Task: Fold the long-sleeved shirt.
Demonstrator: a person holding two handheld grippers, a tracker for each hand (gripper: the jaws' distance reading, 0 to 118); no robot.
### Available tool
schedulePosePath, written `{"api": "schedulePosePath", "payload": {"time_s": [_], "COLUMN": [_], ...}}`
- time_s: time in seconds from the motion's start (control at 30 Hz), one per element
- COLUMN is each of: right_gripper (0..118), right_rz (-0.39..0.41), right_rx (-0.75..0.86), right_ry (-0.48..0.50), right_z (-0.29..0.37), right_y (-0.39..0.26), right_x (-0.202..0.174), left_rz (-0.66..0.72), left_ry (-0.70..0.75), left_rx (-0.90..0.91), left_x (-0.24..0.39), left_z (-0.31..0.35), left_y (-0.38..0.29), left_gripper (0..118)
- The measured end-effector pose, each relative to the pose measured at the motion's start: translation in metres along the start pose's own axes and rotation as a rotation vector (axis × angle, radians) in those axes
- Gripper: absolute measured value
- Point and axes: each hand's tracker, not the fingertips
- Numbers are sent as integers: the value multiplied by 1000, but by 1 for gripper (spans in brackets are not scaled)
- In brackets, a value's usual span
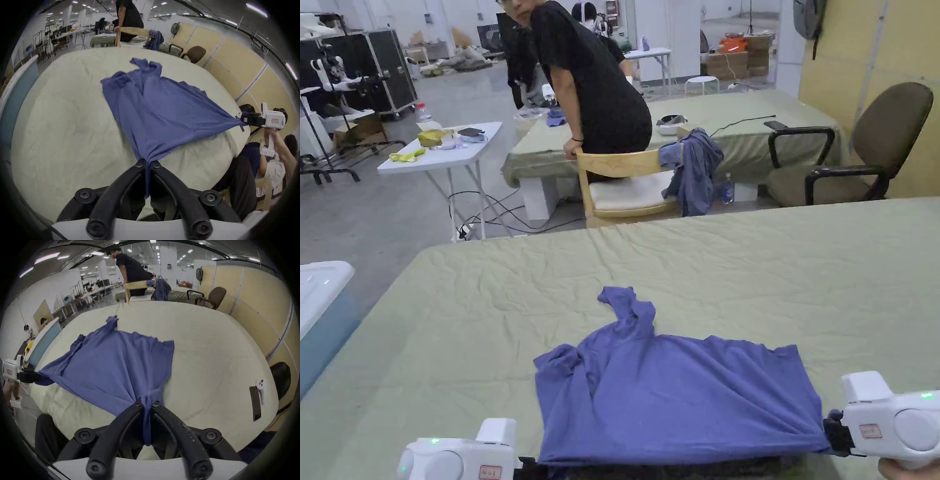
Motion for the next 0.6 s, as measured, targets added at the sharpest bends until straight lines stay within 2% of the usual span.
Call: {"api": "schedulePosePath", "payload": {"time_s": [0.3,0.6], "right_gripper": [7,7], "right_rz": [30,-5], "right_rx": [-96,-153], "right_ry": [36,51], "right_z": [5,-9], "right_y": [-53,-61], "right_x": [-7,-5], "left_rz": [21,54], "left_ry": [0,22], "left_rx": [-66,-126], "left_x": [1,-5], "left_z": [13,-9], "left_y": [-67,-81], "left_gripper": [3,3]}}
